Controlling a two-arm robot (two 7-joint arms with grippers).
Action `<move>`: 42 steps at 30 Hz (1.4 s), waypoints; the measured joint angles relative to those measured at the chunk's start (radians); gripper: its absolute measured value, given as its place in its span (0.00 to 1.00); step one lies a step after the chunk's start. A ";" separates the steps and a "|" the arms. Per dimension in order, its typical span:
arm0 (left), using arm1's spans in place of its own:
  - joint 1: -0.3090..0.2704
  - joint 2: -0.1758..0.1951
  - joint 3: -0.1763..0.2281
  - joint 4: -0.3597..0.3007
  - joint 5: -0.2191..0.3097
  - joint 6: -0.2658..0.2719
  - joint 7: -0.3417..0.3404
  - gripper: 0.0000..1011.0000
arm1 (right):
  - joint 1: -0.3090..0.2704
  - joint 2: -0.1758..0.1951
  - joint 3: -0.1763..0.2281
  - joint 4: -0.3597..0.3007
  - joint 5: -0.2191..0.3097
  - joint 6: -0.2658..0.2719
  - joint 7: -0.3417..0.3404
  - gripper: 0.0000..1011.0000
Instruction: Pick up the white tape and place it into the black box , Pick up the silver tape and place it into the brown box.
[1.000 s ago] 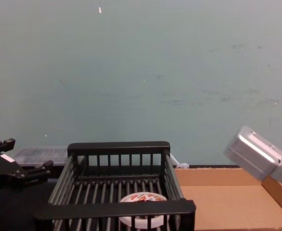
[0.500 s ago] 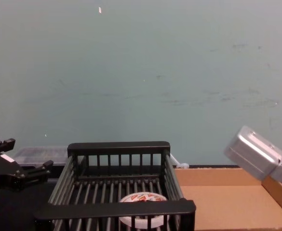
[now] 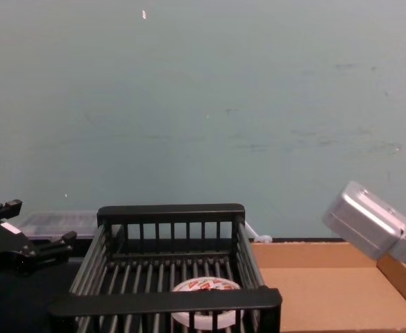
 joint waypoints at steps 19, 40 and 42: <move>0.000 0.000 0.000 0.000 0.000 0.000 0.000 0.99 | -0.008 0.003 0.009 -0.008 -0.006 -0.013 -0.002 0.17; 0.000 0.000 0.000 0.000 0.000 0.000 0.000 0.99 | -0.038 0.005 0.207 -0.009 0.079 -0.011 -0.154 0.17; 0.000 0.000 0.000 0.000 0.000 0.000 0.000 0.99 | -0.031 -0.011 0.226 0.006 0.080 -0.004 -0.183 0.17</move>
